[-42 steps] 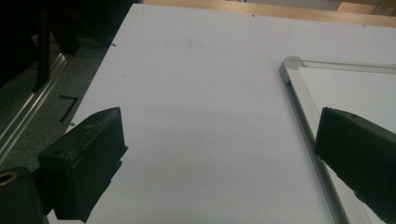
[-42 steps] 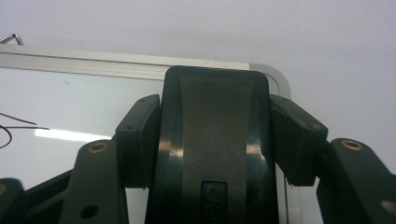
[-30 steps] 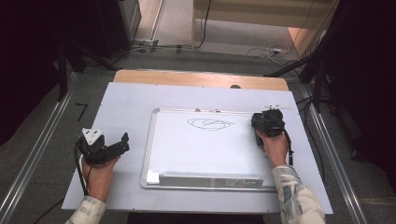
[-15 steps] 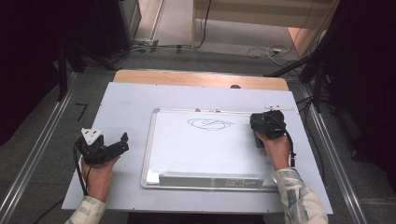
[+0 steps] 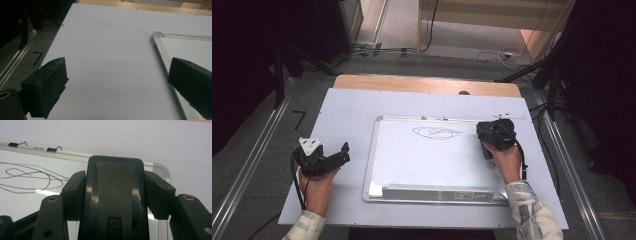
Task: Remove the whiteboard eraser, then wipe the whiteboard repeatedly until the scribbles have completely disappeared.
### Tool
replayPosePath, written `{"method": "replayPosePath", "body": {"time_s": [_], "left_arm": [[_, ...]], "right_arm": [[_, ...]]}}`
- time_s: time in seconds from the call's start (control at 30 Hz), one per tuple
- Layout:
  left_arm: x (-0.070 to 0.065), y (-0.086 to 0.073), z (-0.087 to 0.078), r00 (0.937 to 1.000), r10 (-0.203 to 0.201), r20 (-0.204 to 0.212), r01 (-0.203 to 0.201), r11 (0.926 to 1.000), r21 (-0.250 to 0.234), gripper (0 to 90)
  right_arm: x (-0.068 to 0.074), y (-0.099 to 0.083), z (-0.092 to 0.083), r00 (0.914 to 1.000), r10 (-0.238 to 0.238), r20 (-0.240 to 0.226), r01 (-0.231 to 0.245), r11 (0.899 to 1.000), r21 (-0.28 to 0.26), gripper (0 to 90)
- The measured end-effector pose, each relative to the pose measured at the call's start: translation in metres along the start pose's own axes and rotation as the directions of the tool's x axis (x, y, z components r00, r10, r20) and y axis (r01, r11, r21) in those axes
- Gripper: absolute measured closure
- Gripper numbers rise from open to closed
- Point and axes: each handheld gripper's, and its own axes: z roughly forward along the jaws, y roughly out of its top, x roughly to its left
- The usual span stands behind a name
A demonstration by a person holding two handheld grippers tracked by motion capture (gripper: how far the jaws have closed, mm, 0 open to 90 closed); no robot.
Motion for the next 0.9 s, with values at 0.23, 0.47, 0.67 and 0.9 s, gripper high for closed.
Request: {"method": "replayPosePath", "body": {"time_s": [0.23,0.47,0.67,0.9], "left_arm": [[0.001,0.000,0.000,1.0000,0.001,0.001,-0.001,1.0000,0.002,2.9],[0.001,0.000,0.000,1.0000,-0.002,0.003,0.002,1.0000,0.000,2.9],[0.001,0.000,-0.001,1.0000,0.000,0.003,0.000,1.0000,0.001,2.9],[0.001,0.000,0.000,1.0000,-0.003,-0.001,0.003,1.0000,0.003,2.9]], "right_arm": [[0.003,0.001,0.001,0.9999,-0.006,-0.008,0.006,1.000,-0.003,37.5],[0.010,0.002,0.003,0.9996,-0.019,-0.021,0.019,1.000,-0.001,37.5],[0.016,0.003,0.005,0.9990,-0.034,-0.030,0.034,0.999,0.000,37.5],[0.021,0.005,0.007,0.9979,-0.042,-0.048,0.042,0.999,0.002,37.5]]}}
